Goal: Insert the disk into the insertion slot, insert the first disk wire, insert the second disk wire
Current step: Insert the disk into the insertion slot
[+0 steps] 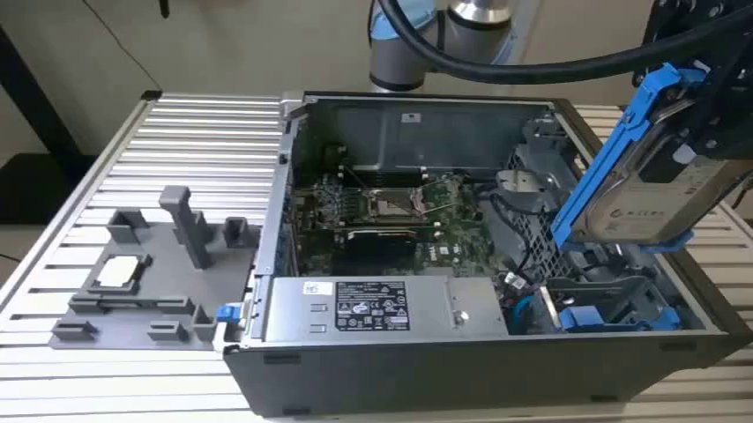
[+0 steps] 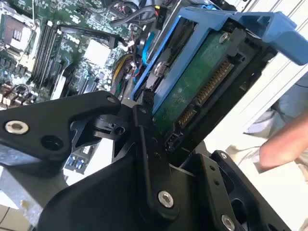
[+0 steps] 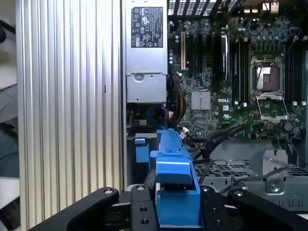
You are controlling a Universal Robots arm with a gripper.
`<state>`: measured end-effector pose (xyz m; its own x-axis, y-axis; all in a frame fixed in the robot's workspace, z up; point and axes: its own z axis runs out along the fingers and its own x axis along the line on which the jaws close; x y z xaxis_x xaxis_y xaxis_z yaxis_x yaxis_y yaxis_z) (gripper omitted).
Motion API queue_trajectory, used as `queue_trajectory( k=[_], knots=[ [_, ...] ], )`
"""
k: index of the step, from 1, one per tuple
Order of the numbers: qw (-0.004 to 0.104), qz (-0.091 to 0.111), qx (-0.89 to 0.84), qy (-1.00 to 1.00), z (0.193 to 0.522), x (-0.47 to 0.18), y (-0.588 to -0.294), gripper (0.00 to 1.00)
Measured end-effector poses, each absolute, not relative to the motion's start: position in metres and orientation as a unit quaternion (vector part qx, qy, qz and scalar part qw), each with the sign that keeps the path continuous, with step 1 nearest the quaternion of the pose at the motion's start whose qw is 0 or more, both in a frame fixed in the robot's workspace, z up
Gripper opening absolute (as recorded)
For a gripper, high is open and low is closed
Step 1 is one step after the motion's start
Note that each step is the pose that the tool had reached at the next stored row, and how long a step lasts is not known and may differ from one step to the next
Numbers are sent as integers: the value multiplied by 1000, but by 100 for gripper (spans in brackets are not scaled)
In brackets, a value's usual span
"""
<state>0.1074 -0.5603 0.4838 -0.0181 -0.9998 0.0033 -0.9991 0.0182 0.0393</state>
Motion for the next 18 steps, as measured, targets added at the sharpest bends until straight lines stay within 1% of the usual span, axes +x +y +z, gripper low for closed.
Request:
queue_trajectory(
  k=[12, 18],
  knots=[
    [14, -13, 701, -713, 483, 108, -560, 33],
    [14, -13, 702, -712, 477, 110, -560, 33]
  ],
)
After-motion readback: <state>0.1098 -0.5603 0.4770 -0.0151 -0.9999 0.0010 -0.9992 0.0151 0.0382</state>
